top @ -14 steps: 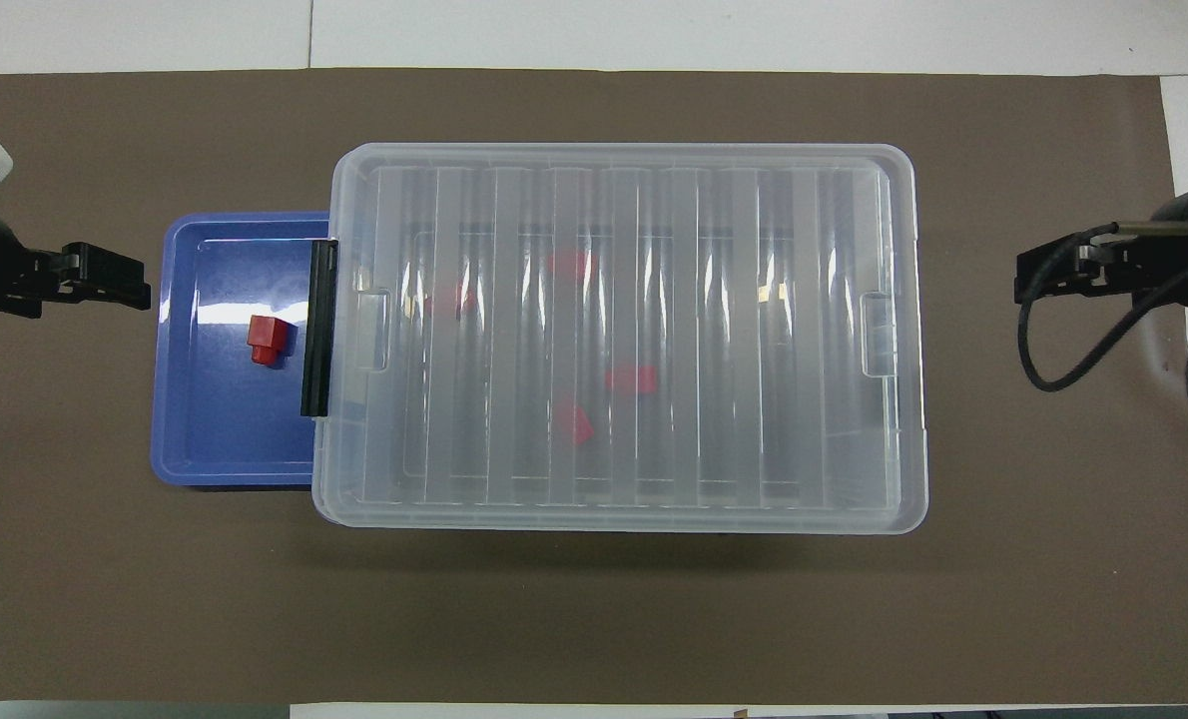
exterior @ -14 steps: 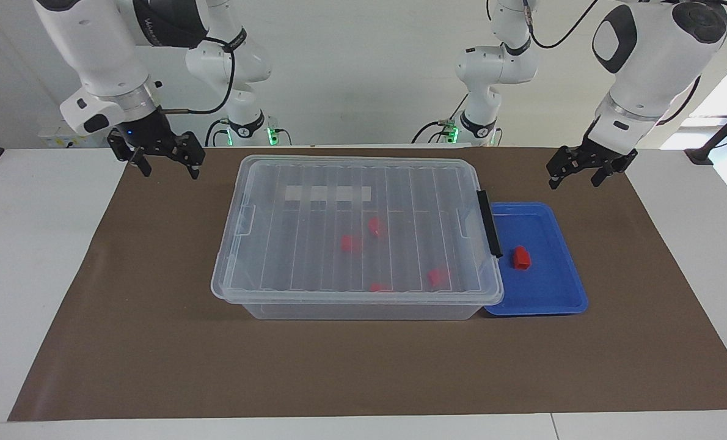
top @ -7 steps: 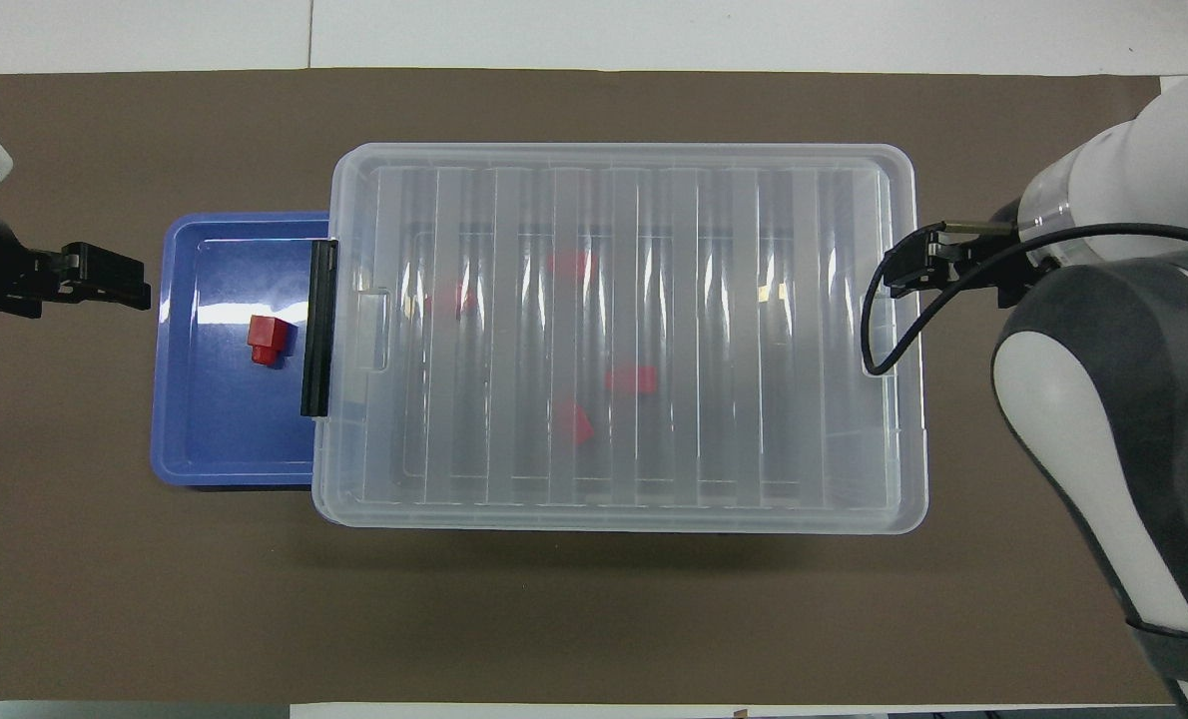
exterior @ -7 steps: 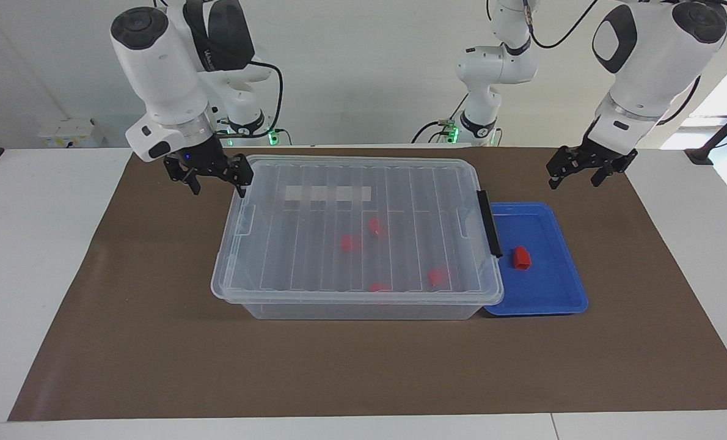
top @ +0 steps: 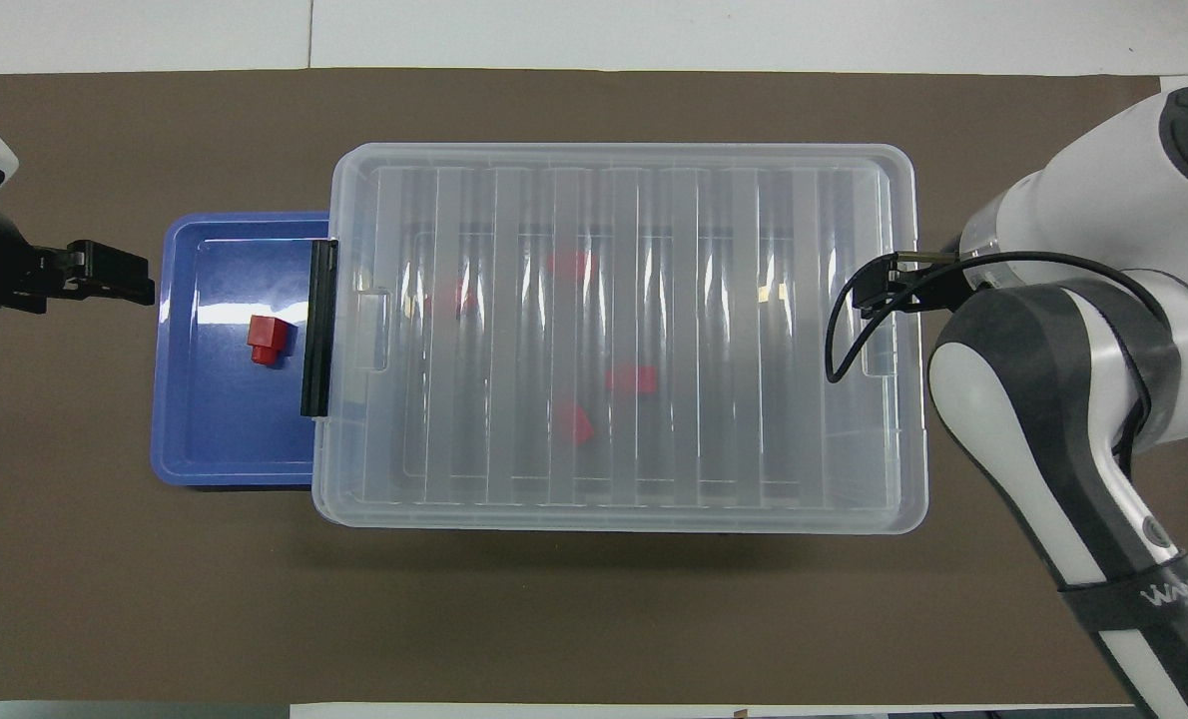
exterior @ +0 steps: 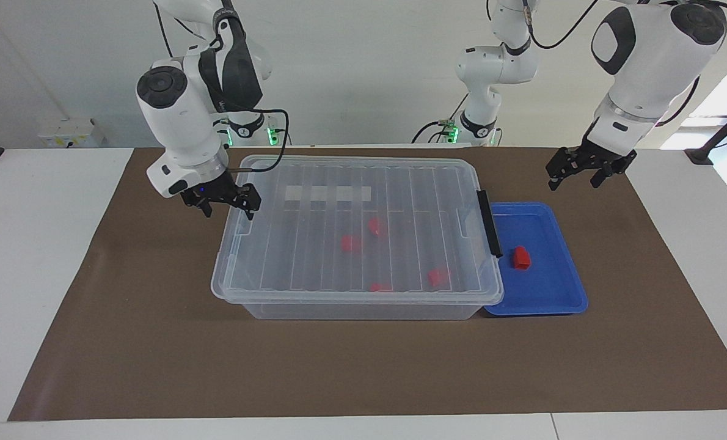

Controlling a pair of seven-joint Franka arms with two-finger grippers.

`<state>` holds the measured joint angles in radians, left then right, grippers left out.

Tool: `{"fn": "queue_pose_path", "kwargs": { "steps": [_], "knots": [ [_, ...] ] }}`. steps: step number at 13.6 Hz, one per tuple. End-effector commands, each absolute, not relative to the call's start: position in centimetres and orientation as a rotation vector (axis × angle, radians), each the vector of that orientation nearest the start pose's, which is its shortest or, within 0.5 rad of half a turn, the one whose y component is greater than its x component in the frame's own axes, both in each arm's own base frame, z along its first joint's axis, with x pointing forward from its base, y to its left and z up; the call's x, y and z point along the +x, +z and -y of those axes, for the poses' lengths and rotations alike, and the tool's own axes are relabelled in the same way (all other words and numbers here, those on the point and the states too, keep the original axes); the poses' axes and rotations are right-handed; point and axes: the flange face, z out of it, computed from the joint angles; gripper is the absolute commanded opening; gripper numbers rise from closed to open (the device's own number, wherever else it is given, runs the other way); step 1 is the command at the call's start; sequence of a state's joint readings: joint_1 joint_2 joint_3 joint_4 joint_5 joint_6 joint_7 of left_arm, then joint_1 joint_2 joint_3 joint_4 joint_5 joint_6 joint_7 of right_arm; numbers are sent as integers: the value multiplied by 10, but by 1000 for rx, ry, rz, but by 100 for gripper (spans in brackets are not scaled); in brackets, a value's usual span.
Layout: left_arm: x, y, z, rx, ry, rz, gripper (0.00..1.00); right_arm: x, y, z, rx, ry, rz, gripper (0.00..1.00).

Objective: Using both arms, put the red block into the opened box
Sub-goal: 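Reach the right gripper to the edge of the clear lid, then lower the left gripper onto the red block in the blue tray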

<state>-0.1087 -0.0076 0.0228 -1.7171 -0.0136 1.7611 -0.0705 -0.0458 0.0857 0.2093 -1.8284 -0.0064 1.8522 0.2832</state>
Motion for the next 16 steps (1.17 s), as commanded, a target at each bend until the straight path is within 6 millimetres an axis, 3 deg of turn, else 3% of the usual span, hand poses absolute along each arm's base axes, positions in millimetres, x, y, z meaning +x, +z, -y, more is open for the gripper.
{"fn": "queue_pose_path", "kwargs": {
  "steps": [1,4,6,11,16],
  "knots": [
    [548,549,45,-3150,-171,-44,100,560,469,-87,-3132,102,-174,100],
    [548,511,38,-3146,-169,-86,100,554,465,-86,-3141,117,-172,100],
    [553,472,33,-3141,-159,-139,100,554,464,-81,-3144,119,-173,100],
    [567,382,39,-3137,-176,-159,100,550,459,-67,-3148,140,-155,100],
    [569,311,45,-3134,-186,-166,100,550,457,-50,-3148,146,-124,100]
  ]
}}
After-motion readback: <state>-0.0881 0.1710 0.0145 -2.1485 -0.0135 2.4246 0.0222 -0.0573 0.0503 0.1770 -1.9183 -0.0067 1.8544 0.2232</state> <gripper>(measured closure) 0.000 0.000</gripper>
